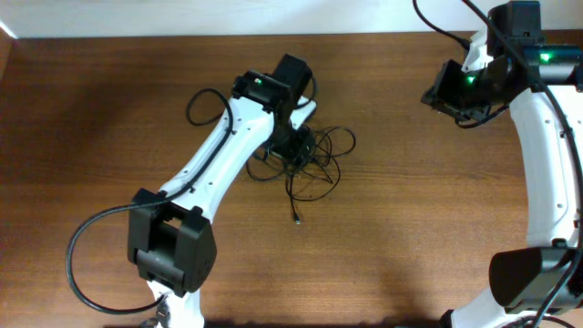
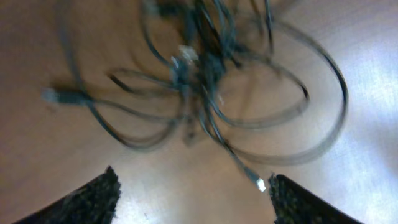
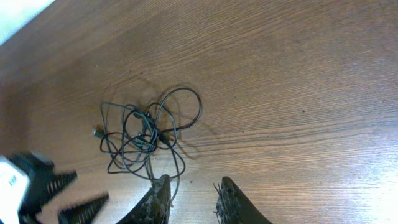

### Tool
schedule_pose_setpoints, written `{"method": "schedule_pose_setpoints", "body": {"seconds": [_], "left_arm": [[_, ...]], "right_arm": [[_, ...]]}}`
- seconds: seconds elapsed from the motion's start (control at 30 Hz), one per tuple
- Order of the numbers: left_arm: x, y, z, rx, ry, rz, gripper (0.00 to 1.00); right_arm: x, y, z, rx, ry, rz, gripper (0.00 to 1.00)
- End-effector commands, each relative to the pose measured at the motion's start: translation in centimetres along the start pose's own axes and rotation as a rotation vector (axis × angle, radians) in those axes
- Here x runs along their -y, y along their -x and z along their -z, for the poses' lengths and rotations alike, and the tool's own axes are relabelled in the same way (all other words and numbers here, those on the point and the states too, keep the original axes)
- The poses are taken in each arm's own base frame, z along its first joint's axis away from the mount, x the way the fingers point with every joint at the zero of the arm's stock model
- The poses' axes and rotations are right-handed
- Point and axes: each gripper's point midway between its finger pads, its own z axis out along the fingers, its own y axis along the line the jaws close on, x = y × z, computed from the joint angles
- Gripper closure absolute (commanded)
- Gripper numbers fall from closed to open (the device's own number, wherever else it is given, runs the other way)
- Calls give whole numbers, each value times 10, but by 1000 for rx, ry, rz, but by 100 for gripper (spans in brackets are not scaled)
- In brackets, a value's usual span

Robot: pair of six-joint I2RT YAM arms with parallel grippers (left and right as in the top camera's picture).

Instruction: Untangle cables

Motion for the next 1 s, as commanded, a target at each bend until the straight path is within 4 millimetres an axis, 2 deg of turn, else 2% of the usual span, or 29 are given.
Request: {"method": "schedule_pose_setpoints", "body": {"seconds": [0.0, 0.07, 0.13, 0.2, 0.3, 0.33, 0.47, 0.57, 0.63, 0.73, 0.83, 0.9, 0.97], "left_arm": [[-8, 32, 5, 127, -34, -25, 26], [6, 52, -1, 195, -105, -65, 32], [11, 61, -11, 211, -109, -78, 36], [18, 60, -28, 182, -115, -90, 43], [30, 54, -46, 132, -103, -136, 48], [33, 53, -48, 125, -89, -156, 49], [62, 46, -49, 113, -81, -438, 47], [53, 44, -57, 79, 30, -498, 45], [51, 41, -68, 49, 38, -519, 48], [30, 33, -84, -27, 138, -515, 50], [25, 22, -85, -79, 145, -516, 48], [24, 22, -85, -79, 150, -517, 48], [14, 20, -83, -102, 207, -519, 49]], "right_arm": [[-10, 2, 8, 13, 33, 50, 73], [-10, 2, 7, 14, 33, 50, 72], [-10, 2, 7, 13, 32, 50, 72], [-9, 2, 7, 16, 25, 53, 71], [-6, 3, 7, 22, 11, 53, 68], [-6, 4, 7, 23, 9, 53, 68], [-6, 4, 7, 23, 9, 53, 66], [-6, 4, 7, 23, 9, 53, 66], [-6, 3, 7, 22, 9, 53, 66], [-6, 3, 7, 20, 8, 52, 66], [-6, 3, 7, 20, 7, 52, 65], [-6, 3, 7, 20, 7, 52, 65], [-6, 3, 7, 20, 7, 52, 65]]}}
